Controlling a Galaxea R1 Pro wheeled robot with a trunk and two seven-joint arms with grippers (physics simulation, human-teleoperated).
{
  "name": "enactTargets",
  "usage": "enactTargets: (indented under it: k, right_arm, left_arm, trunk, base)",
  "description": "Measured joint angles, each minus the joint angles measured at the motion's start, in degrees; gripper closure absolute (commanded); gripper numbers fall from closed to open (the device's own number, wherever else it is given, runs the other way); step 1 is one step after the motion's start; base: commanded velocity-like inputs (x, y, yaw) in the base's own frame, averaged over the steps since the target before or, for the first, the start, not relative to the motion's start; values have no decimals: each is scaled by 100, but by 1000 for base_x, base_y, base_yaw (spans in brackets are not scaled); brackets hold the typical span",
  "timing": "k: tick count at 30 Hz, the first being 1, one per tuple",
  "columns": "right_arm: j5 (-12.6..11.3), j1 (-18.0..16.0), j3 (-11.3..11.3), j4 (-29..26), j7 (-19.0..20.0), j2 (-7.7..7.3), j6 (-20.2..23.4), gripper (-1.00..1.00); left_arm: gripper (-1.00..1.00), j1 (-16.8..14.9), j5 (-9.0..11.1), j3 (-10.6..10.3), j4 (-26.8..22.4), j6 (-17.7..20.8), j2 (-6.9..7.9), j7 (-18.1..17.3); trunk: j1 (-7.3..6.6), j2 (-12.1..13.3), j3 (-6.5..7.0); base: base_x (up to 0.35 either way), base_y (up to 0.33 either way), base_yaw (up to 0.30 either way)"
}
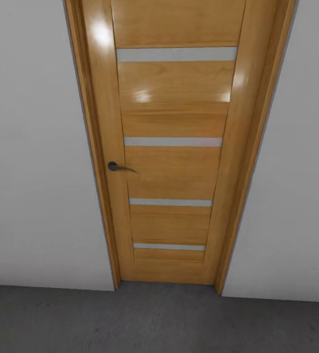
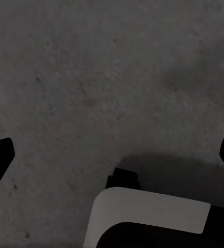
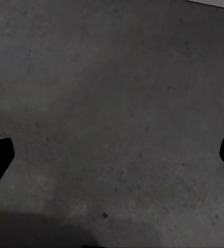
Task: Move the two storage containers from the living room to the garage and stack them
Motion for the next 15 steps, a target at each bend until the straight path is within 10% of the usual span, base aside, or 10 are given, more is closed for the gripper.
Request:
enactTargets:
  k: [15]
  right_arm:
    - [0,0,-4,0,0,-1,-53,-100]
  left_arm:
    - [-100,0,0,0,0,2,0,0]
  trunk:
    - [-3,0,0]
  base:
    - [99,0,1]
